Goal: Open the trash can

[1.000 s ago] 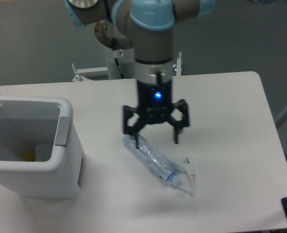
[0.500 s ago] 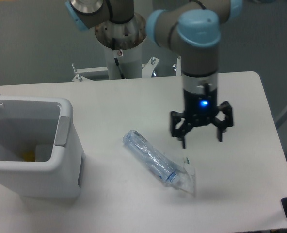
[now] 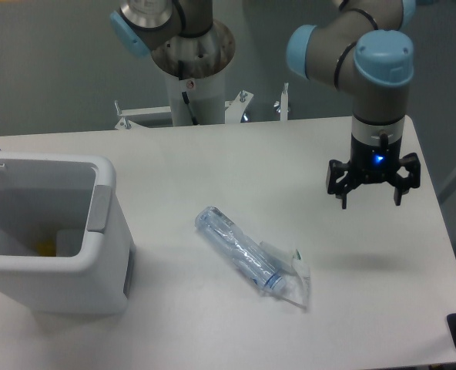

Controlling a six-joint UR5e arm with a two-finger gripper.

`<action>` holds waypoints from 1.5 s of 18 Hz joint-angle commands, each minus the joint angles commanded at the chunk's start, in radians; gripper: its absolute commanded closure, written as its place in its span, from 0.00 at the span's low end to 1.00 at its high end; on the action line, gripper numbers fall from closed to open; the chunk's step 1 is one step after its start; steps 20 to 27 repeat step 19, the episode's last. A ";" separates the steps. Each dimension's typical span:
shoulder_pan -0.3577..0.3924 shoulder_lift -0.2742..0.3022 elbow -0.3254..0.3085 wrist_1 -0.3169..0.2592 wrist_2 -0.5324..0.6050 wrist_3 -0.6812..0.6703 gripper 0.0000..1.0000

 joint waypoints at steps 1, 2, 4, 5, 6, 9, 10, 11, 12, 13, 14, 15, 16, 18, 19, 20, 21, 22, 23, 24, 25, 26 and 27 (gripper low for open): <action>-0.002 0.000 -0.005 -0.003 0.000 0.029 0.00; -0.008 0.000 -0.014 -0.006 0.000 0.054 0.00; -0.011 0.005 -0.047 -0.003 0.003 0.075 0.00; -0.011 0.008 -0.051 -0.005 0.003 0.100 0.00; -0.008 0.011 -0.049 -0.009 0.003 0.144 0.00; 0.011 0.018 -0.013 -0.113 0.011 0.268 0.00; 0.014 0.017 0.030 -0.189 0.021 0.290 0.00; 0.014 0.009 0.076 -0.266 0.023 0.301 0.00; 0.014 0.003 0.107 -0.320 0.023 0.302 0.00; 0.014 -0.003 0.113 -0.336 0.023 0.302 0.00; 0.012 -0.003 0.107 -0.334 0.021 0.302 0.00; 0.009 -0.003 0.104 -0.333 0.021 0.302 0.00; 0.008 -0.005 0.104 -0.331 0.020 0.302 0.00; 0.008 -0.005 0.104 -0.331 0.020 0.302 0.00; 0.008 -0.005 0.104 -0.331 0.020 0.302 0.00; 0.008 -0.005 0.104 -0.331 0.020 0.302 0.00; 0.008 -0.005 0.104 -0.331 0.020 0.302 0.00; 0.008 -0.005 0.104 -0.331 0.020 0.302 0.00; 0.008 -0.005 0.104 -0.331 0.020 0.302 0.00; 0.008 -0.005 0.104 -0.331 0.020 0.302 0.00; 0.008 -0.005 0.104 -0.331 0.020 0.302 0.00; 0.008 -0.005 0.104 -0.331 0.020 0.302 0.00; 0.008 -0.005 0.104 -0.331 0.020 0.302 0.00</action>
